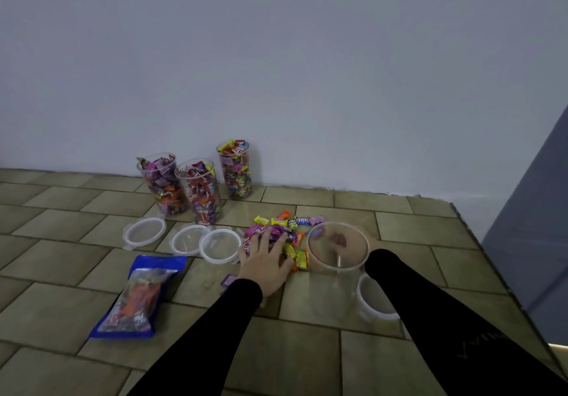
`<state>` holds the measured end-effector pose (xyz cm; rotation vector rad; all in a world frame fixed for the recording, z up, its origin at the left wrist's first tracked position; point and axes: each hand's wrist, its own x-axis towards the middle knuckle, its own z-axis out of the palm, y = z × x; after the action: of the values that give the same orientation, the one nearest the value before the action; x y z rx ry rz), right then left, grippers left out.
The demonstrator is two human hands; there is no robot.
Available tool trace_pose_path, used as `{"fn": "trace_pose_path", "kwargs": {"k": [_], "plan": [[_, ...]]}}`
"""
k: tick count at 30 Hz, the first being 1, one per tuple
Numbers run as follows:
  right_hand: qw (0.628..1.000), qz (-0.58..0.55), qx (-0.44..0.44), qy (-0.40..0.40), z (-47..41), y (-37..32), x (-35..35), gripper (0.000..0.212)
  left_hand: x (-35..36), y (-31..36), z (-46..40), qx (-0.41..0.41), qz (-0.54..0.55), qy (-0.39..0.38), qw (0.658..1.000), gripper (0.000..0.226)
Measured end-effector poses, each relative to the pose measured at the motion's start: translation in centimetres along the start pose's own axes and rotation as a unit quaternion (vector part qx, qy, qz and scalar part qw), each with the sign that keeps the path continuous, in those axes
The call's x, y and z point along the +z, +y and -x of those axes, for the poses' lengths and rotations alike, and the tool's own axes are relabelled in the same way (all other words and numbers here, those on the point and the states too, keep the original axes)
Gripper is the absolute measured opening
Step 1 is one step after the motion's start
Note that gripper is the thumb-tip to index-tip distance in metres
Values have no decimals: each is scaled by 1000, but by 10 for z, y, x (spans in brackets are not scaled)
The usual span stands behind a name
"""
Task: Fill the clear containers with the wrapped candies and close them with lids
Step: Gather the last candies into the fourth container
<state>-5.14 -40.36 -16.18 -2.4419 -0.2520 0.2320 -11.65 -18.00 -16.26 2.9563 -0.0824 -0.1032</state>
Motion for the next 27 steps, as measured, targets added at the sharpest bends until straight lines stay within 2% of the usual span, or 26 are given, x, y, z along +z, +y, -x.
{"fn": "trace_pose_path", "kwargs": {"k": [3, 5, 6, 8, 13, 20, 27], "plan": [[995, -10, -85, -44, -9, -13, -3, 55, -3, 0, -16, -6, 2, 5, 1000, 73], [982, 127, -136, -23, -17, -18, -4, 83, -4, 1, -26, -14, -9, 9, 1000, 76], [973, 182, -142, -13, -21, -18, -3, 88, -4, 1, -32, -20, -6, 10, 1000, 77], [968, 214, -134, -9, -31, -13, 4, 85, -3, 3, -41, -36, 9, 15, 999, 76], [970, 214, -117, -19, -50, -17, 18, 58, 0, 7, -62, -67, 65, 43, 995, 70], [946, 246, -211, -8, -68, -21, 30, 50, 6, 9, -81, -70, 15, 105, 992, 49], [965, 135, -214, 74, -76, -13, 37, 29, 3, 10, -92, -87, 34, 73, 993, 42]]}}
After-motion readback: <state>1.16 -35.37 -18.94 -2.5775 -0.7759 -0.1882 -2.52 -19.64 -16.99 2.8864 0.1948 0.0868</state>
